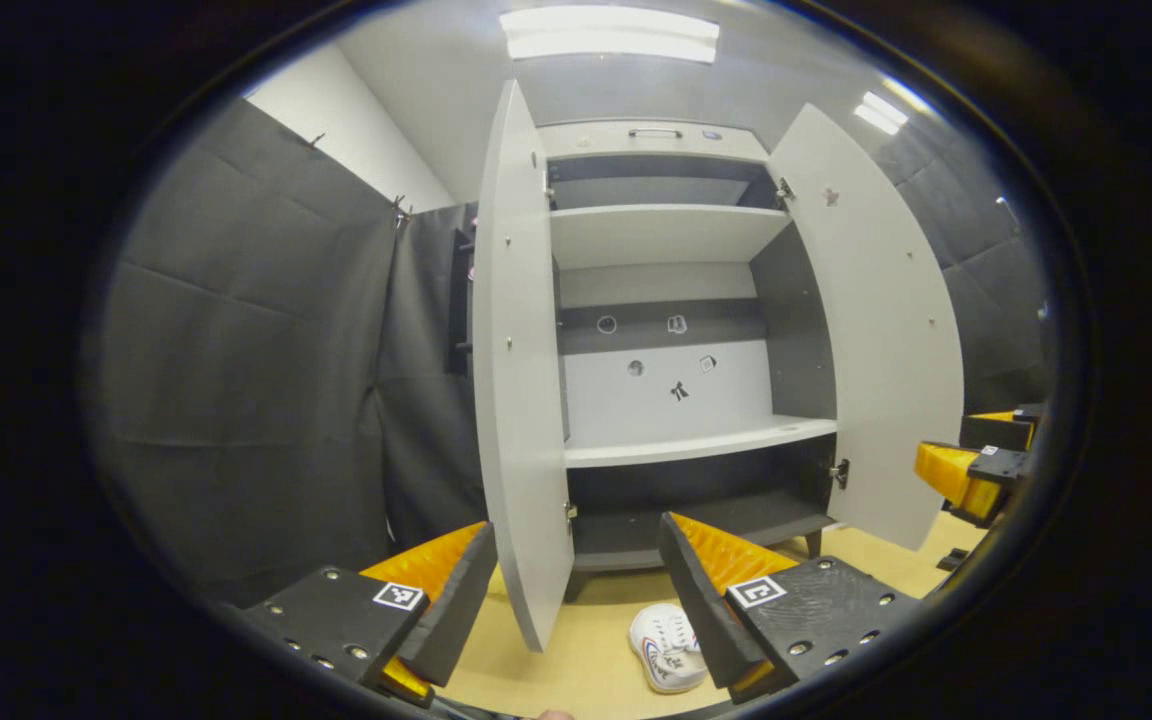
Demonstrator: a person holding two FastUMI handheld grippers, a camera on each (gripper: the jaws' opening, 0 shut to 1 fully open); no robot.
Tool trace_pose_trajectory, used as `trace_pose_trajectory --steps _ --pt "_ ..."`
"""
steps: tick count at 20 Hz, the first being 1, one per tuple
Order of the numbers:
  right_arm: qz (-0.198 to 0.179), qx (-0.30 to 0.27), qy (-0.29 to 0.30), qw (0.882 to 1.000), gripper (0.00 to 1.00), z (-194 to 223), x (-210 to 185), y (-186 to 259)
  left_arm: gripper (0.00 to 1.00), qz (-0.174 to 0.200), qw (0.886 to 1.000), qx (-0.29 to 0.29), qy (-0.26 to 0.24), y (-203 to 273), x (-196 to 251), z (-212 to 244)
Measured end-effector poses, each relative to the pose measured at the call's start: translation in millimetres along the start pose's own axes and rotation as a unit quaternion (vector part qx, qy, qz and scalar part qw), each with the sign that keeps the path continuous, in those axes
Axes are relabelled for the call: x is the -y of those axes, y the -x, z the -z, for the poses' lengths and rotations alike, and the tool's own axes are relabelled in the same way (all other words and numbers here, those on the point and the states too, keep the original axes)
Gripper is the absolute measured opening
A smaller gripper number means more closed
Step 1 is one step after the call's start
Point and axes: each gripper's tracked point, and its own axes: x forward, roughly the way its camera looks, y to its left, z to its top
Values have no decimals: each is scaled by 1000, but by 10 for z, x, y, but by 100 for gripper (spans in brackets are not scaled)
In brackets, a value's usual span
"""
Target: Grab one shoe with the right hand and put it into the shoe cabinet, grab the other shoe with the left hand and put it into the shoe cabinet; then close the right door with the right hand and the left door with the left hand.
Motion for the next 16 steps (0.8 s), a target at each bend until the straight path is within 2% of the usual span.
trace_pose_trajectory --steps 3,8,16 --pt "-12 -24 5 1000 98 146 -76 -238 94 -7 1000 -1 -2 -24 -40 18" --pt "-31 -99 -9 995 98 595 -188 -624 94 -22 1000 -7 -4 -35 -118 48" --pt "-51 -219 1 974 98 1559 -280 -1018 94 -48 999 -14 -16 -16 -267 87"
